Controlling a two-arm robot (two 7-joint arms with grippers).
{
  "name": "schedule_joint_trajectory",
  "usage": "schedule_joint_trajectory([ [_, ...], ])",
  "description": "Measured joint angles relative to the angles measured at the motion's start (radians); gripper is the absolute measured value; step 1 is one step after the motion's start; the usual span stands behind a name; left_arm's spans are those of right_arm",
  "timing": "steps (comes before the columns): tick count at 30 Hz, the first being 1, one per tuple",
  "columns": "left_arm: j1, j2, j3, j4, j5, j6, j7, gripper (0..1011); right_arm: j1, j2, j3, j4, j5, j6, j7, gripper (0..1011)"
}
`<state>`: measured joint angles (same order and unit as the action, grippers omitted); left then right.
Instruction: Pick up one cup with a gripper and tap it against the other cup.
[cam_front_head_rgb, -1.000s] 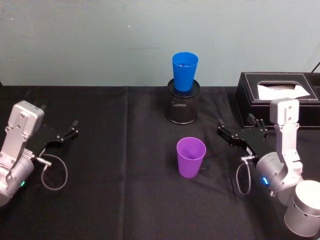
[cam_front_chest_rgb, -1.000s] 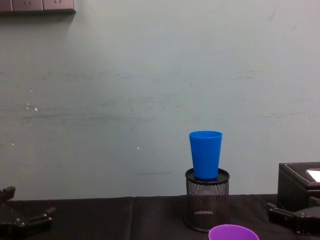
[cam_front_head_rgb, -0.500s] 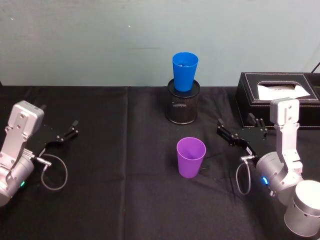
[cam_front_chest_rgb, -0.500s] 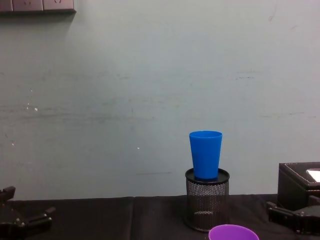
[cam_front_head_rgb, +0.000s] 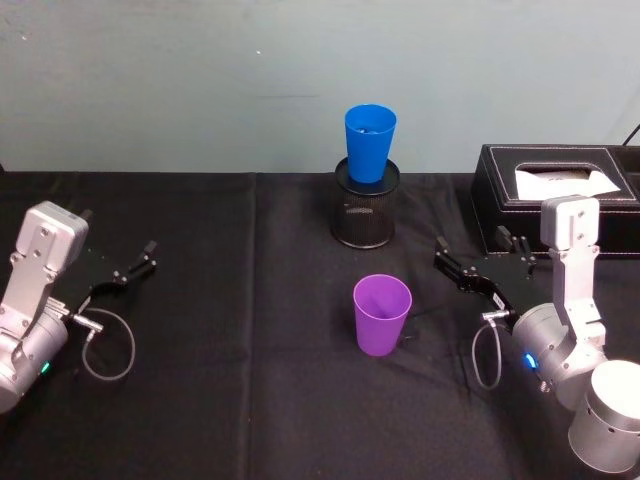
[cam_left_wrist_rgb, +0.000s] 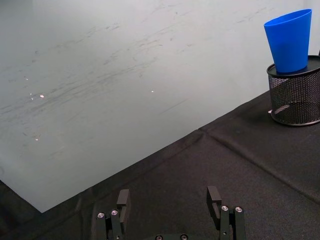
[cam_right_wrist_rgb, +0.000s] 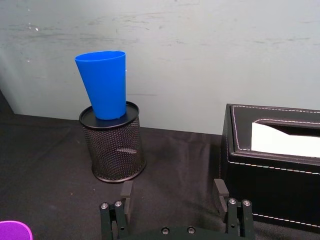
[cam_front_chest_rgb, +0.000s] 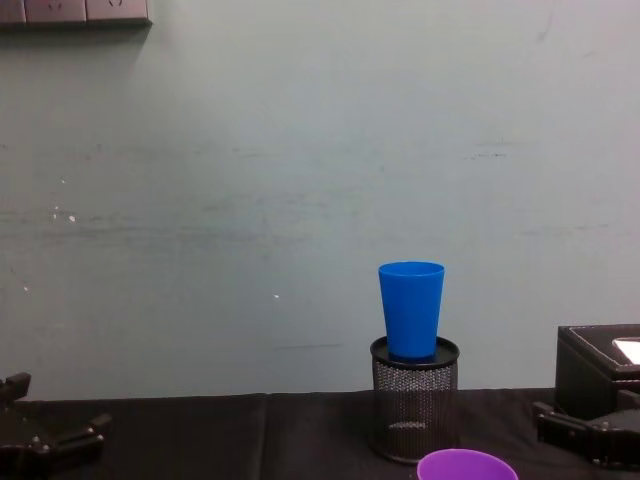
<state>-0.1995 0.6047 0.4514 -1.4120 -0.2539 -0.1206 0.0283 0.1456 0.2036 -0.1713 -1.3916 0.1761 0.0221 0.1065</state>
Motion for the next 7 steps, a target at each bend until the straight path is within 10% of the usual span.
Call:
schedule_joint_trajectory([
  [7,0.000,0.000,0.000,0.000,0.000,0.000,0.000,1000,0.000,0.000,0.000,0.000,0.000,0.000,0.000,1003],
])
